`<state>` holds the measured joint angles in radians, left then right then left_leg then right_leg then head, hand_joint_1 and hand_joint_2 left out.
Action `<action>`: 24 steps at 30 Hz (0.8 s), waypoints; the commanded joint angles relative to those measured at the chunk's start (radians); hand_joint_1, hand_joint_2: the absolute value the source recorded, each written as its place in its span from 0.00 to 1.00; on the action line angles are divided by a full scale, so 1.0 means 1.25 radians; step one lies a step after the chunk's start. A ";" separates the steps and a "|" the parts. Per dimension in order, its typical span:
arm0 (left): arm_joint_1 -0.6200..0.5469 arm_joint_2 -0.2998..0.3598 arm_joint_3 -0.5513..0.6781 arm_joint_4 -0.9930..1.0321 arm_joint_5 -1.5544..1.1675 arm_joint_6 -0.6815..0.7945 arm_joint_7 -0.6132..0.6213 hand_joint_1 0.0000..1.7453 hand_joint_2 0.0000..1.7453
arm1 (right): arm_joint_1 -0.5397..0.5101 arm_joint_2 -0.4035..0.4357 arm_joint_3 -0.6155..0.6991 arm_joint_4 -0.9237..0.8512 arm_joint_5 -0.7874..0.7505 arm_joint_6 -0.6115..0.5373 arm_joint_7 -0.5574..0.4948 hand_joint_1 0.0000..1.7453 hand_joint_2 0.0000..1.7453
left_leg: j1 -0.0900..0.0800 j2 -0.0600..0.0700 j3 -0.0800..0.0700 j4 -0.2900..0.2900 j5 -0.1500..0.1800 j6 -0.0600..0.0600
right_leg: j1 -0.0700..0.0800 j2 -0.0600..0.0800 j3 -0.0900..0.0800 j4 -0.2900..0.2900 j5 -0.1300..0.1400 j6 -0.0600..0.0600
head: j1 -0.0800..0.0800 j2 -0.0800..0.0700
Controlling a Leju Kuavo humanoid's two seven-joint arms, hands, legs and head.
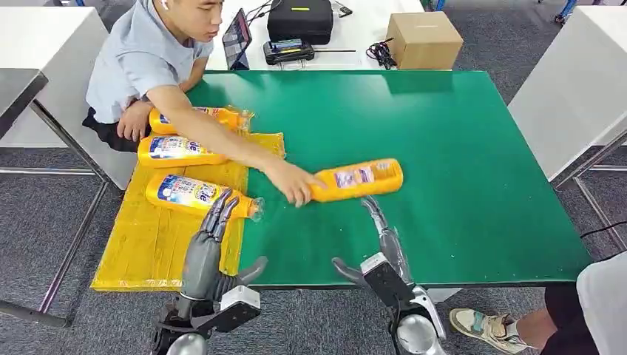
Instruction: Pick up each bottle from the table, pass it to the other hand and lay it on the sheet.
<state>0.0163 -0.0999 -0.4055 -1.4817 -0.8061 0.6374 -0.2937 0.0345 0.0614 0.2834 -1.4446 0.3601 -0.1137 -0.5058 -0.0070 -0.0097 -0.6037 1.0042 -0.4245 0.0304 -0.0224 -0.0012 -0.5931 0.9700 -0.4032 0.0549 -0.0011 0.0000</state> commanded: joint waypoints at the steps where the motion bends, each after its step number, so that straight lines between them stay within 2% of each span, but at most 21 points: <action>1: 0.005 -0.011 -0.009 0.007 0.008 0.003 -0.009 0.00 1.00 | 0.002 0.008 -0.028 -0.007 -0.009 -0.008 -0.001 0.00 1.00 | 0.001 0.000 0.002 0.000 -0.001 -0.001 | 0.001 0.000 0.002 0.000 -0.001 -0.002 | 0.000 0.000; 3: 0.017 -0.012 -0.012 -0.007 0.006 0.010 -0.014 0.00 1.00 | 0.014 0.009 -0.028 -0.023 -0.002 -0.018 -0.005 0.00 1.00 | 0.001 0.000 0.003 0.000 -0.002 -0.002 | 0.001 0.000 0.004 0.000 -0.002 -0.002 | 0.000 0.000; 8: 0.036 -0.013 -0.007 -0.042 0.003 0.016 -0.014 0.00 1.00 | 0.024 -0.004 -0.002 -0.047 0.123 -0.103 0.004 0.00 1.00 | 0.000 0.000 0.001 0.000 -0.001 -0.001 | 0.000 0.000 0.001 0.000 -0.001 -0.001 | 0.000 0.000; 10: 0.038 -0.018 -0.006 -0.050 0.004 0.006 -0.013 0.00 1.00 | 0.024 -0.017 0.011 -0.052 0.247 -0.194 0.021 0.00 1.00 | 0.001 0.001 0.002 0.000 -0.001 -0.001 | 0.001 0.000 0.002 0.000 -0.001 -0.001 | 0.000 0.000; 13: 0.042 -0.023 -0.005 -0.060 0.008 0.000 -0.011 0.00 1.00 | 0.025 -0.035 0.015 -0.045 0.378 -0.278 0.069 0.00 1.00 | 0.001 0.000 0.002 0.000 -0.001 -0.001 | 0.001 0.000 0.002 0.000 -0.001 -0.001 | 0.000 0.000; 18: 0.043 -0.016 -0.005 -0.068 -0.009 0.004 -0.012 0.00 1.00 | 0.025 -0.048 0.012 -0.032 0.416 -0.320 0.077 0.00 1.00 | 0.001 0.000 0.003 0.000 -0.001 -0.001 | 0.001 0.000 0.003 -0.001 -0.001 -0.002 | 0.000 0.000; 24: 0.044 -0.005 -0.015 -0.065 -0.052 0.000 -0.006 0.00 1.00 | 0.017 -0.069 0.028 0.009 0.564 -0.367 0.142 0.00 1.00 | 0.001 0.001 0.003 -0.001 -0.001 -0.001 | 0.001 0.000 0.003 -0.001 -0.001 -0.002 | 0.000 0.000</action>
<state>0.0786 -0.1228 -0.4059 -1.5736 -0.8449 0.6466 -0.3098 0.0787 0.0324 0.2812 -1.5091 0.9394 -0.5329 -0.3937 -0.0070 -0.0097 -0.6037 1.0041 -0.4246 0.0304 -0.0224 -0.0012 -0.5931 0.9699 -0.4032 0.0549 -0.0015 0.0000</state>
